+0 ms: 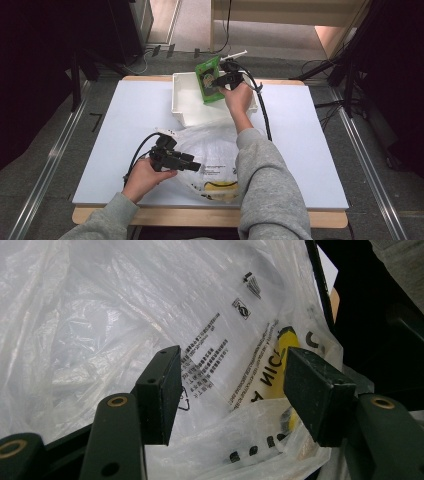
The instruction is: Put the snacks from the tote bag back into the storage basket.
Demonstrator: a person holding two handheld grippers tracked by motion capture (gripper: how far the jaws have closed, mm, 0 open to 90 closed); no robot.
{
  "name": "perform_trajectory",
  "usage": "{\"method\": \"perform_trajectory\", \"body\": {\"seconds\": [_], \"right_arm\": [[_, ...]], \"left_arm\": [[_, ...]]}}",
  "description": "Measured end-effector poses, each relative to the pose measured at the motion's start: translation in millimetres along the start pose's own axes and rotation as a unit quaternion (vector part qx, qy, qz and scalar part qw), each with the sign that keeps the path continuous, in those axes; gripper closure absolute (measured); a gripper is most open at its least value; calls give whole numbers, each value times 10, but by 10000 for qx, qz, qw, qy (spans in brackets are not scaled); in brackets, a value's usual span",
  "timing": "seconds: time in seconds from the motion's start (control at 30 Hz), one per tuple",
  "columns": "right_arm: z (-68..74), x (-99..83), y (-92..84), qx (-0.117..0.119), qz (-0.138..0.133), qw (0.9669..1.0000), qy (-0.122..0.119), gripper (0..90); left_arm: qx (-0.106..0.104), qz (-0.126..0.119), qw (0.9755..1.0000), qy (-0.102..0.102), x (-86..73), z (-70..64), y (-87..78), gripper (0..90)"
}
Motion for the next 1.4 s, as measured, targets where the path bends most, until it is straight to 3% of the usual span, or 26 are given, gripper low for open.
{"method": "perform_trajectory", "body": {"seconds": [0.17, 0.87, 1.4], "right_arm": [[-28, -16, 18, -52, -5, 10000, -78, 680], [-96, -77, 151, -124, 59, 9998, 127, 549], [-125, -99, 205, -119, 62, 9997, 211, 520]], "left_arm": [[2, 1, 10000, -3, -4, 1, 1, 412], [79, 41, 10000, 28, -14, 15, -1, 412], [97, 39, 9999, 23, -20, 18, 0, 411]]}}
Point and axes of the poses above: each handheld gripper's, and its own axes: y roughly forward along the jaws, x roughly out of its top, z roughly to its left, the point moved 5 cm from there along y, roughly forward along the jaws, and after that the axes turned 3 degrees about -x, right-handed, at the moved point
